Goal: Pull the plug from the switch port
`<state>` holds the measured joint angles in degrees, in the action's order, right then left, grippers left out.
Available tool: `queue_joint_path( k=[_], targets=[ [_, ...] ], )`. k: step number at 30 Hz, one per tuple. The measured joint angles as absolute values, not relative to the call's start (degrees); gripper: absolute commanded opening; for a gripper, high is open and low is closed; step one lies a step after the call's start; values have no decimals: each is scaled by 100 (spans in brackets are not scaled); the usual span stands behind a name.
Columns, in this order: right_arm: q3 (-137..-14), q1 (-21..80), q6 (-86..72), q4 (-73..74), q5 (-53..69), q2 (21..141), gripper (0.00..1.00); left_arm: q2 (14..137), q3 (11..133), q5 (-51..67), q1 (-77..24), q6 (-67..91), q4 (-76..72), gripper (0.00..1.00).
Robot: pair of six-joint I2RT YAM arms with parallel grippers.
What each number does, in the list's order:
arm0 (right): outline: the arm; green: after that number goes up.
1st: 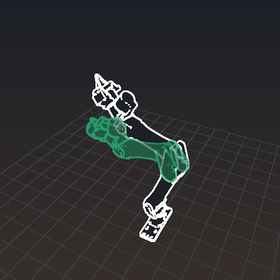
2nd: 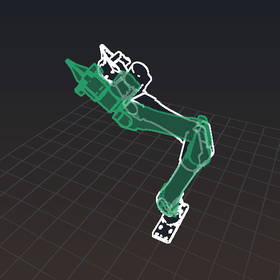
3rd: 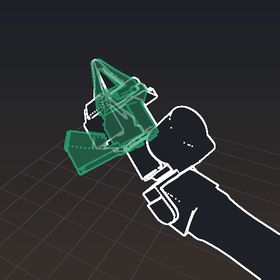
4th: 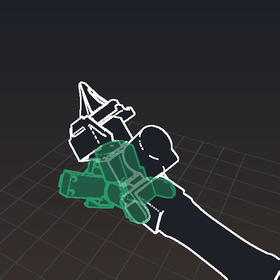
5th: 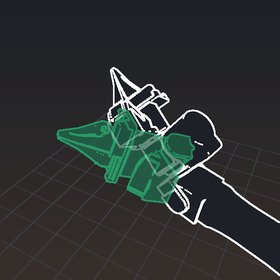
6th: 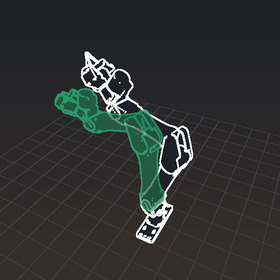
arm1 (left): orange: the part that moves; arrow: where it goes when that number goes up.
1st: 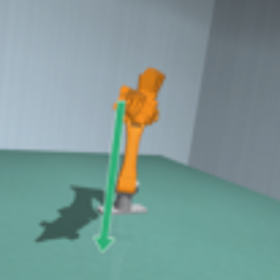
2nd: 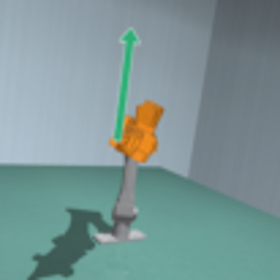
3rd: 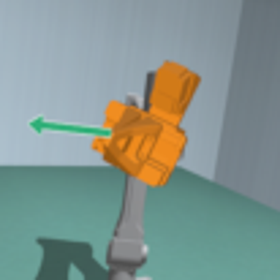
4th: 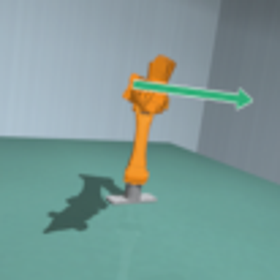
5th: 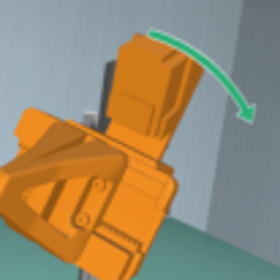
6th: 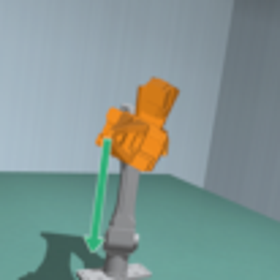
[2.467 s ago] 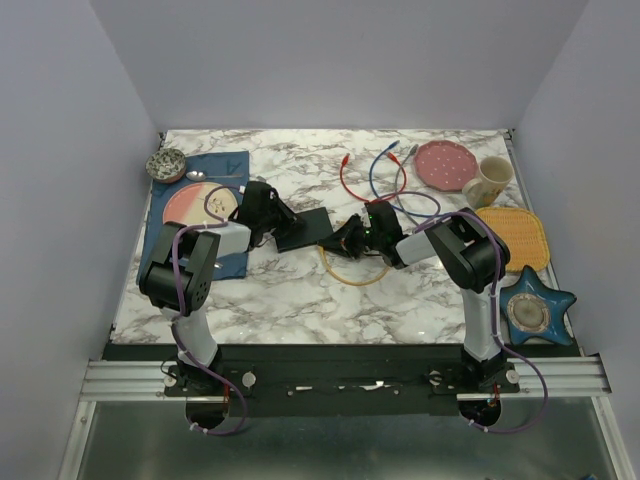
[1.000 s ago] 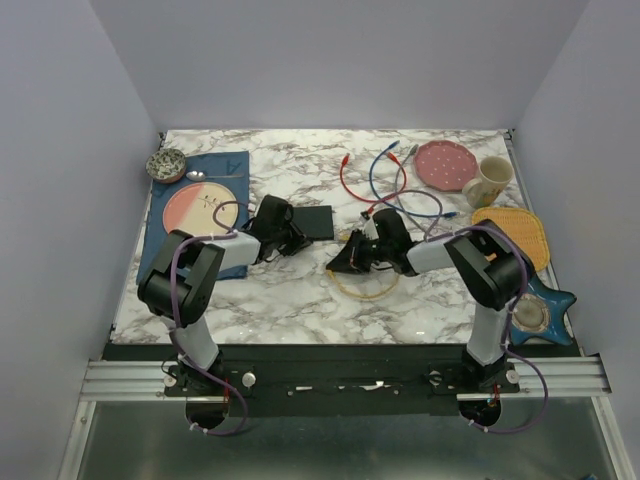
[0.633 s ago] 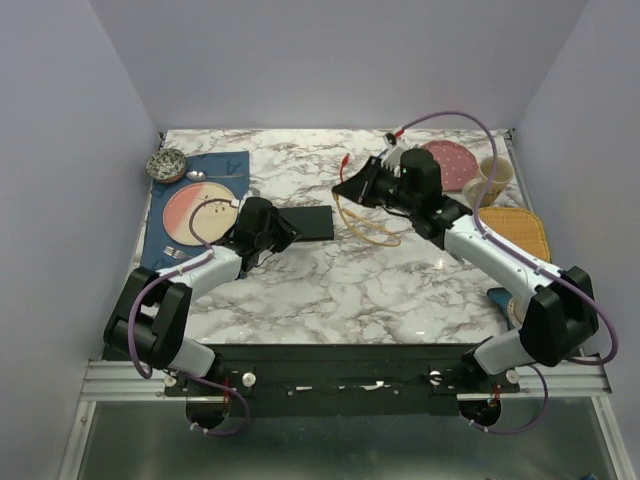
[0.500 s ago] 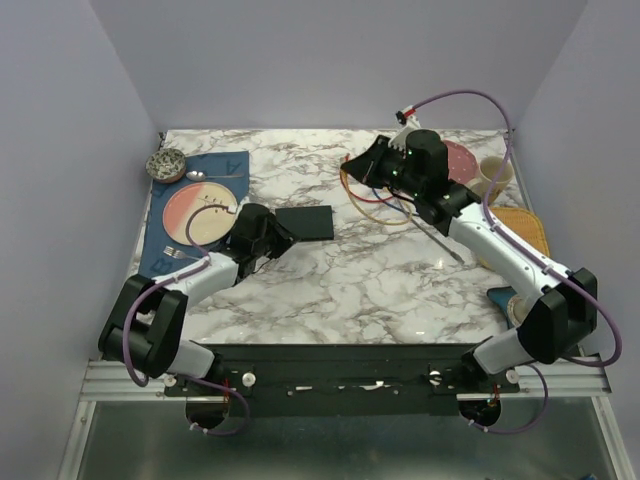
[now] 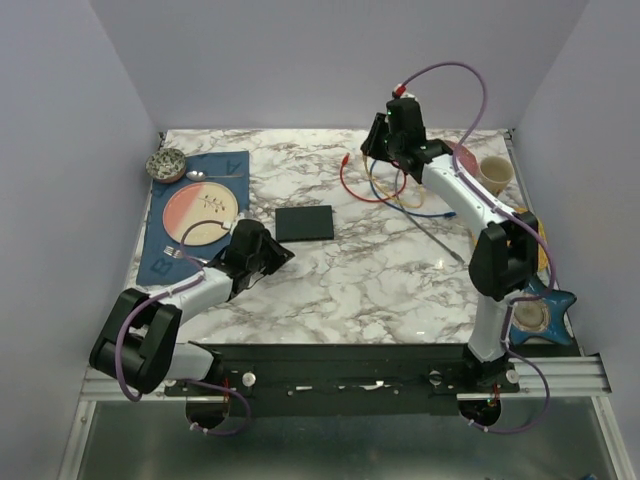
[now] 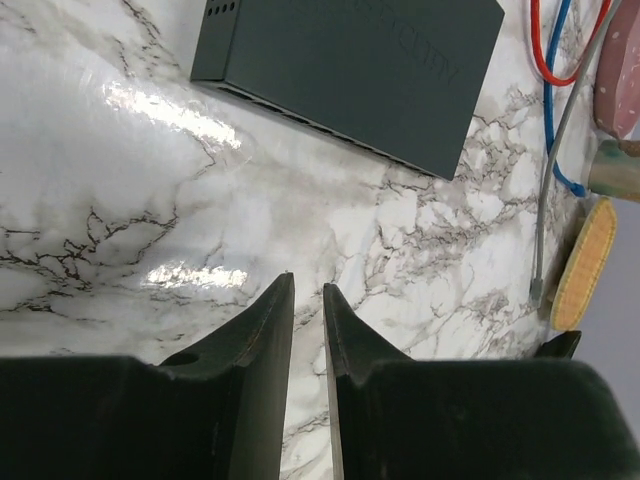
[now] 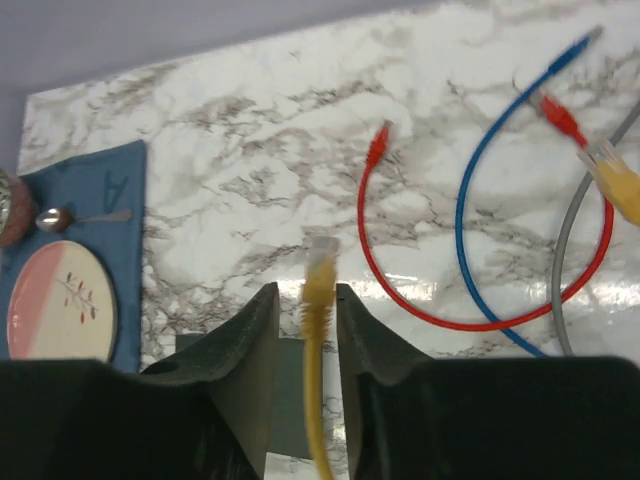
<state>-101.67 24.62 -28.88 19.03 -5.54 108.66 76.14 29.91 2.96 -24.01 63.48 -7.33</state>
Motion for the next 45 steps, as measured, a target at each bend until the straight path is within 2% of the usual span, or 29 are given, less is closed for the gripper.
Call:
queue_joint_path(
  k=[5,10,14,15,18,25,33,40,45],
  targets=[
    [-10029,2383,-2893,2331,-519,11375,47,7498,2943,292,-2401,6344,-727,29],
    [-9496,2416,-2950,2239,-375,11032,50,7496,2967,207,-2399,6346,-676,33],
    [-8696,2495,-3061,1951,-106,10575,38,7500,3218,23,-2294,6375,-379,33],
    [-8479,2523,-3098,1848,-19,10516,32,7513,3323,-8,-2198,6396,-305,33],
    [-7948,2620,-3210,1601,259,10569,25,7625,3686,-121,-1806,6479,-126,33],
    [-7520,2790,-3406,1339,722,11072,18,8530,4650,-451,-1347,6469,183,31],
    [-8130,2812,-3542,1103,1048,11690,12,9948,5468,-434,-1350,6324,301,31],
    [-8418,2862,-3667,1022,1271,12298,9,10252,5739,-344,-1319,6263,117,29],
    [-8409,2987,-3653,996,1286,12293,8,10267,5570,-233,-1398,6243,-294,29]
  ],
)
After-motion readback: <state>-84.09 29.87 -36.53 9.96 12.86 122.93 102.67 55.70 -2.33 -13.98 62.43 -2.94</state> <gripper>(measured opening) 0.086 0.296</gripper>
